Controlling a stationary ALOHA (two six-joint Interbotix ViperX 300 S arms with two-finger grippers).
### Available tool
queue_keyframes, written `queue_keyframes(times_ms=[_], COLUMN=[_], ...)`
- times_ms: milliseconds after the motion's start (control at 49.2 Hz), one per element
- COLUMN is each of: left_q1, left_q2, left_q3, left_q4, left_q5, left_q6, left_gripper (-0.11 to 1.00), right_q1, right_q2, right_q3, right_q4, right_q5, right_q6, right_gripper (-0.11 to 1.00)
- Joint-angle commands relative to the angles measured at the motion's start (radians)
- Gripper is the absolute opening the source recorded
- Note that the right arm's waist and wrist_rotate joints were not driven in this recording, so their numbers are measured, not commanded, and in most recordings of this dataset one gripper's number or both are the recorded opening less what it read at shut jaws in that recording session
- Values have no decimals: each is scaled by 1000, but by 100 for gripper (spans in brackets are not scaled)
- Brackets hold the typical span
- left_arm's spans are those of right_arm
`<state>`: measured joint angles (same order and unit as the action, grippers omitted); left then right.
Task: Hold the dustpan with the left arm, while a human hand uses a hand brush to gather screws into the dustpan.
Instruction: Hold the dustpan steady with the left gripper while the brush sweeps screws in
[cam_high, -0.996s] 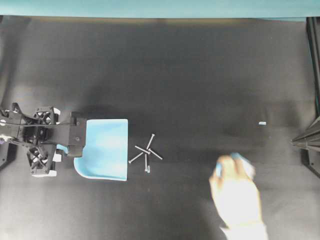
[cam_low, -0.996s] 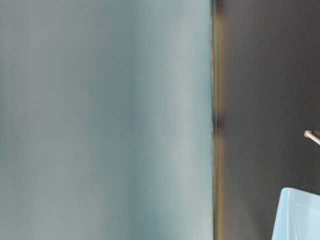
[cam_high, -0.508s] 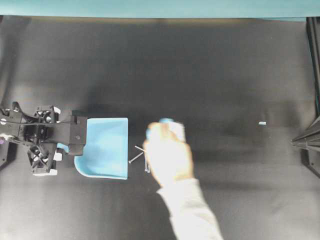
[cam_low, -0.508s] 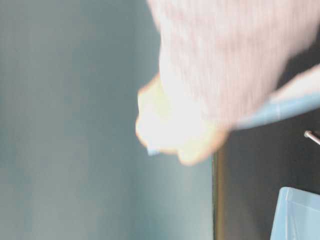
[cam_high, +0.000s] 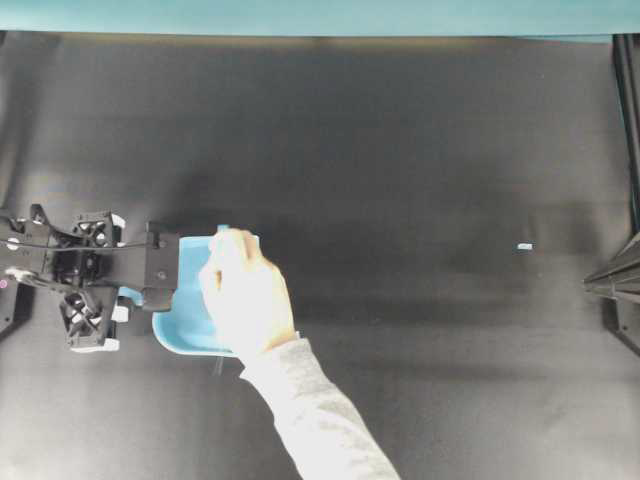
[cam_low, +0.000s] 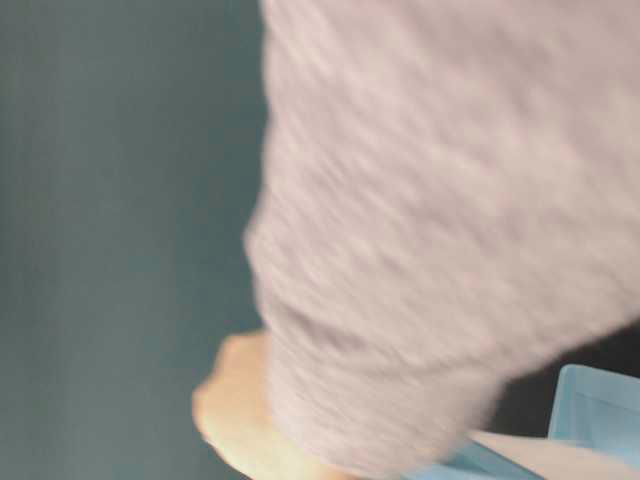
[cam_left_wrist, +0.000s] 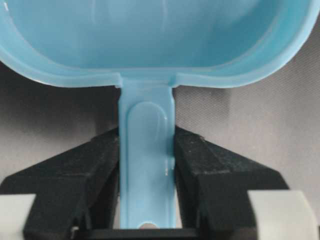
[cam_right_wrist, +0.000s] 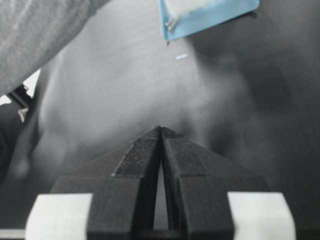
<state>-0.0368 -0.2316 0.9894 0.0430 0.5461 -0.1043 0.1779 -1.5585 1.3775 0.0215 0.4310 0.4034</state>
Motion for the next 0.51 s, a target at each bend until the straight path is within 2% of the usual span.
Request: queue_keyframes(times_ms=[0,203,488], left_q1=[0,0,5], left_q2=[0,-14,-75], left_q3=[-15,9,80], left_q4=[3,3,3], left_q5=[-17,-100,-308], left_q6=[-2,-5,-41], left_gripper=[28,28,28], right_q1=[0,0,0], right_q2=[5,6,6], right_q3=[-15,-15,-15], right_q4=[-2,-2,-2], right_q5=[-6,-6,-6], right_q6=[0,0,0], right_gripper=[0,0,0])
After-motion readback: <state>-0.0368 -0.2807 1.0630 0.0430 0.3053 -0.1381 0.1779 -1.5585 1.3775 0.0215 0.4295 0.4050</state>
